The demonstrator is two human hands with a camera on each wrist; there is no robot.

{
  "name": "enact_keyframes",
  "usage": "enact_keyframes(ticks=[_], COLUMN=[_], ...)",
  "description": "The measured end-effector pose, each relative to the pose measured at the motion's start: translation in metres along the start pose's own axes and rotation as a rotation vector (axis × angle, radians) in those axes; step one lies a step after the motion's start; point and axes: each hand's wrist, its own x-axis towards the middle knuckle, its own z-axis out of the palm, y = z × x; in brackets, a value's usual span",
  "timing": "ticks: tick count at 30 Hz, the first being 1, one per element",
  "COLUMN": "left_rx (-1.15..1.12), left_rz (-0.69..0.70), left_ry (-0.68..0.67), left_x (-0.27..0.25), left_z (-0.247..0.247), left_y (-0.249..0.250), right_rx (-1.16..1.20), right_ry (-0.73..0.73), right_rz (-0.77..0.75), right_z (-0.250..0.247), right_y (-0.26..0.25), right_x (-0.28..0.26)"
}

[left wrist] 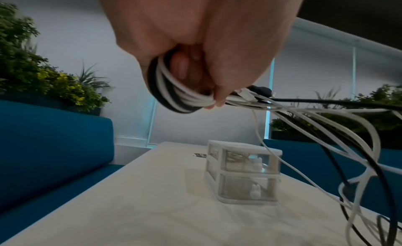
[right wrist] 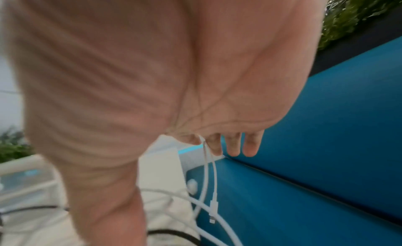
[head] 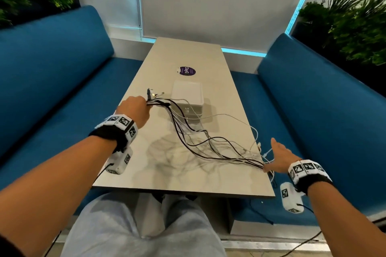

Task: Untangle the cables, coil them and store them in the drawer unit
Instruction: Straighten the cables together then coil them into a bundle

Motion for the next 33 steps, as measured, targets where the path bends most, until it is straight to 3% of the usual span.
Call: enact_keyframes(ticks=[6, 14, 19, 23, 26, 29, 33], left_rx=[0.039, 0.108, 0.005, -0.160, -0.319, -0.540, -0.900], left_rz=[0.064, 0.152, 0.290, 0.319, 0.275, 0.192, 0.034], left_ry=[-0.037, -0.104, -0.206, -0.340, -0.360, -0.333, -0.206], left_x=[-0.012, -0.031, -0.045, -0.048, -0.046, -0.041, -0.026], left_z=[0.007, 0.009, 0.016, 0.010, 0.002, -0.003, -0.001], left_y=[0.017, 0.033, 0.039, 0.025, 0.006, -0.003, -0.002], right_rx=[0.059, 0.222, 0.127, 0.118, 0.091, 0.119, 0.050], right_ry=[0.158, 0.391, 0.236, 0.142, 0.130, 0.020, 0.045], right_rz=[-0.191, -0.626, -0.725, -0.634, -0.618, -0.615, -0.658], right_z=[-0.033, -0.052, -0.032, -0.015, -0.001, 0.009, 0.020], right_y=[-0.070, -0.183, -0.249, -0.265, -0.263, -0.256, -0.253], right_x=[-0.039, -0.090, -0.072, -0.058, -0.051, -0.052, -0.054])
